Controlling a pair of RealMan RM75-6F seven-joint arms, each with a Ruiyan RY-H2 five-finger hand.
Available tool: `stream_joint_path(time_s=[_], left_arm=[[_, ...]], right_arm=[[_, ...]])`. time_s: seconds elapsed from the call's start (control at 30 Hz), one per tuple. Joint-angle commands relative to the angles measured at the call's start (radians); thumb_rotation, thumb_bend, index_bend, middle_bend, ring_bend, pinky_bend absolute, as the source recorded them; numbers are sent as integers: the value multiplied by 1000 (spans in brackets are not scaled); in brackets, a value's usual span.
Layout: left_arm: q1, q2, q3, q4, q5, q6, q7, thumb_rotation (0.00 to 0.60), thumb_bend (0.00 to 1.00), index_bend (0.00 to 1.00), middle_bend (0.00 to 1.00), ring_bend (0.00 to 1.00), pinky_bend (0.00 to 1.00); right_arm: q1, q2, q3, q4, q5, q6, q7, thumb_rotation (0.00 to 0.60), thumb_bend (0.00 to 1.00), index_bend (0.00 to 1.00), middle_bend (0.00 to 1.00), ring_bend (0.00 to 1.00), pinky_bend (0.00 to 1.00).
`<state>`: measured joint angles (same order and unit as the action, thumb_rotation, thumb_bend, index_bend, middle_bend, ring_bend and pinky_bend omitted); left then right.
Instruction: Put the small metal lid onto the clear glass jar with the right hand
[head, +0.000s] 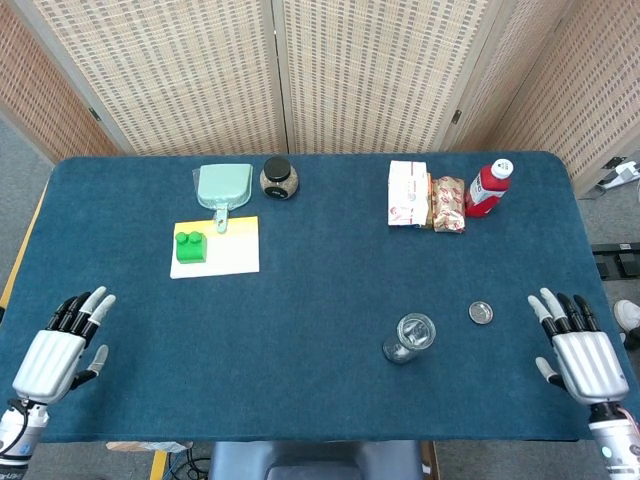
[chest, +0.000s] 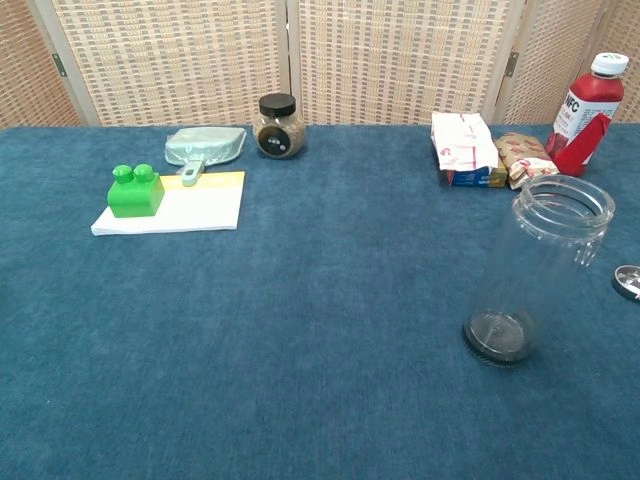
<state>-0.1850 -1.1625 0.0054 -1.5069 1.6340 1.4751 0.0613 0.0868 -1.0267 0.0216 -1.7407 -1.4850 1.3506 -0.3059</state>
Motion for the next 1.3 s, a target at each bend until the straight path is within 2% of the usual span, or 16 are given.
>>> stream_joint_path(time_s=[0.03,0.2,0.27,0.4,0.6,1.0,1.3], left_arm=[[5,2,-2,0,0,10,-5,600,446,0,0,0,85],[7,-1,1,-4,8,15,3,600,446,0,0,0,85],[6,-4,2,-4,11,14,9,600,446,0,0,0,85],[2,-6,-1,-1,6,5,10,600,445,0,0,0,85],[1,-2,-4,-1,3,7,-2,600,446,0,0,0,85],[12,9,-3,-12,21,38,-11,600,446,0,0,0,85],[16,20,4,-19,37,48,-27,600,456,0,0,0,85]], right_arm=[[40,32,22,-32,36,-51,-16,600,273,0,0,0,0],[101,62,52,-44,88,-148,53,600,273,1,0,0,0],[133,71,63,-35,120,-208,97,600,274,36,0,0,0],[193,73,84,1,187,-312,140,600,277,183,0,0,0],[244,44,87,41,243,-385,127,600,284,350,0,0,0],[331,-36,70,146,368,-514,76,600,310,381,0,0,0],[370,-111,57,228,411,-528,28,600,316,404,0,0,0]])
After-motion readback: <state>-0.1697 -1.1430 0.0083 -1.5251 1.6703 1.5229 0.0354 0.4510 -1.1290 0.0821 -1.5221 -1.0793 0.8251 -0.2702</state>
